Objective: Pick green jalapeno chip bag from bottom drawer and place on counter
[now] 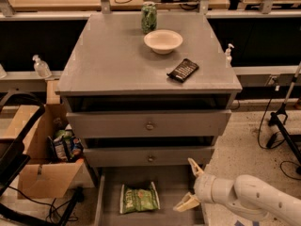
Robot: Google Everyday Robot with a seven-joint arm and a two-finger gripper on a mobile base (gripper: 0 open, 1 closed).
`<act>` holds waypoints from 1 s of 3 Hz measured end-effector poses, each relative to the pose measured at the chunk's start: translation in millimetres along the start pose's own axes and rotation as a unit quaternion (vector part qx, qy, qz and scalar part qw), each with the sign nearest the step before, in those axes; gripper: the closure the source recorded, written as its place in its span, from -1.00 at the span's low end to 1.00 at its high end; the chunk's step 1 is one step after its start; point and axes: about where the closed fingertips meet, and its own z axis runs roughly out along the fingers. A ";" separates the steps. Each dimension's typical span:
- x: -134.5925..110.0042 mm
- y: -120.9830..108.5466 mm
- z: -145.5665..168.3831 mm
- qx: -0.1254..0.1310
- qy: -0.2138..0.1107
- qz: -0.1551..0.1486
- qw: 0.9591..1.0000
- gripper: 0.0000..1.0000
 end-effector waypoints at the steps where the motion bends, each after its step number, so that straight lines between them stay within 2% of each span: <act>1: 52.4 30.9 78.7 -0.031 -0.003 0.031 0.999 -1.00; 2: 52.3 30.9 78.8 -0.031 -0.003 0.030 0.999 -1.00; 3: 51.6 17.1 101.5 -0.047 -0.002 0.014 0.999 -1.00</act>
Offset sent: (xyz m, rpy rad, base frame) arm 0.0137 0.0201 -0.0623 0.0024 0.0325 0.0130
